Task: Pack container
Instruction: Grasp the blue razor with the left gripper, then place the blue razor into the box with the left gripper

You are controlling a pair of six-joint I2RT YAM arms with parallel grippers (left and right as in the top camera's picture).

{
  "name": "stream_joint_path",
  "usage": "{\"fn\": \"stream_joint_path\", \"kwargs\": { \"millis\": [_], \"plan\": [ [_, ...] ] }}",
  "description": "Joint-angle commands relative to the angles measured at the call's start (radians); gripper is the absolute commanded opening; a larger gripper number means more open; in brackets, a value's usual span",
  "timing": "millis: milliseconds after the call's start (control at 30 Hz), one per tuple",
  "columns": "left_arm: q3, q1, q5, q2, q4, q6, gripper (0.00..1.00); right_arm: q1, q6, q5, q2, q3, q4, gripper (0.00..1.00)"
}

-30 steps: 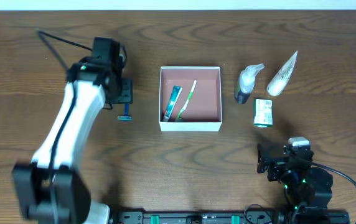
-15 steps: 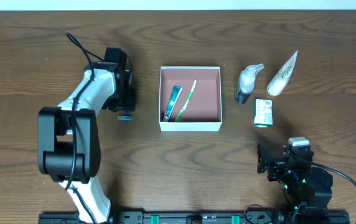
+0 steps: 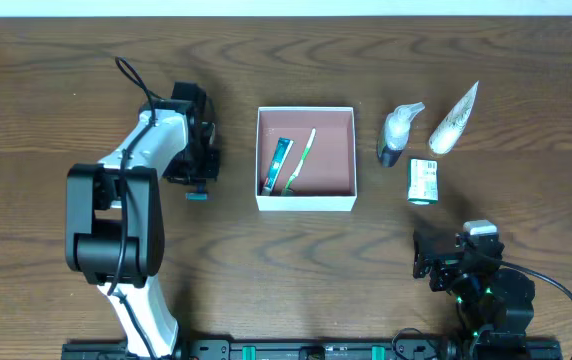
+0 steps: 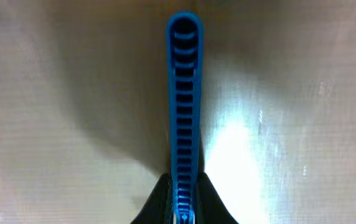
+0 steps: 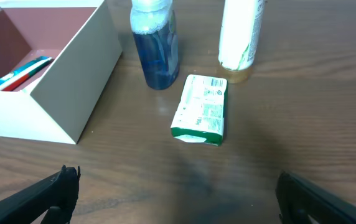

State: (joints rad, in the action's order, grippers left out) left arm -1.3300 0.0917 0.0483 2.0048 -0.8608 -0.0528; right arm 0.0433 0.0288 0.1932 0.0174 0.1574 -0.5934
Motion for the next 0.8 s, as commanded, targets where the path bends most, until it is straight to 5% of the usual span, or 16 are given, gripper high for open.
{"fn": "stream_joint_path", "kwargs": {
  "millis": [0,367,767],
  "plan": [
    [-0.062,0.0,-0.003,-0.108,-0.063,0.009,0.06,-0.006,-0.019,0.005,-0.006,-0.002,-0.001,0.99],
    [-0.084,0.224,0.169,-0.489,-0.078,0.085,0.06,-0.006,-0.019,0.005,-0.006,-0.002,-0.001,0.99],
    [-0.008,0.332,0.169,-0.293,0.137,0.235,0.07,-0.006,-0.019,0.005,-0.006,-0.002,-0.001,0.99]
  ]
}}
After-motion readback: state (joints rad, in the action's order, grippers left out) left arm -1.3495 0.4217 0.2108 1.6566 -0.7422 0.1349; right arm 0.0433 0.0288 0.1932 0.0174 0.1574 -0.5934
